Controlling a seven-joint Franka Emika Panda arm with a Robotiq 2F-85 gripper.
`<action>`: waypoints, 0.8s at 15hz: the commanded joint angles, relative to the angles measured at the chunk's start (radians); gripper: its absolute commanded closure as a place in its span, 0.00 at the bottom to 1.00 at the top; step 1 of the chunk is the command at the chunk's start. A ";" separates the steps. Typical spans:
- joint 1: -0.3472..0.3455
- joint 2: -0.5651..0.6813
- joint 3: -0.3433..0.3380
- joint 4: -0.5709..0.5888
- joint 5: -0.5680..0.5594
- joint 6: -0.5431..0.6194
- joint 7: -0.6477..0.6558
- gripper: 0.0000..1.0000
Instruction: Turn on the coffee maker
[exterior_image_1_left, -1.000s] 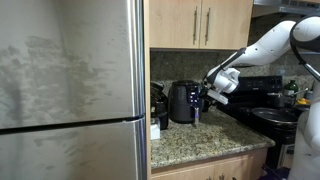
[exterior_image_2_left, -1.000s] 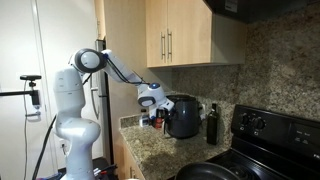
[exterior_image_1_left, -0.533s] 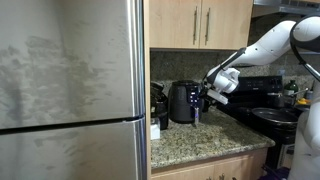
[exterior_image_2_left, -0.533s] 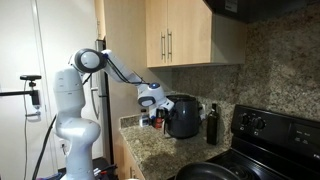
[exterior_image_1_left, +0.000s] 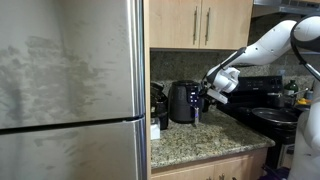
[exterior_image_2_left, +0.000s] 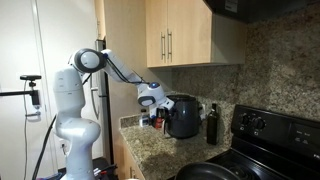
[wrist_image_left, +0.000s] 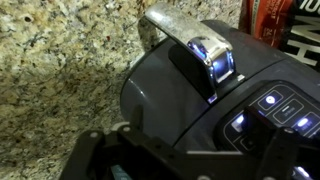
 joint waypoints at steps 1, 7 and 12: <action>0.000 0.000 0.000 0.000 0.000 0.000 0.000 0.00; -0.200 -0.005 0.148 0.024 -0.108 -0.080 0.086 0.00; -0.084 0.053 0.025 0.177 -0.124 -0.179 0.136 0.00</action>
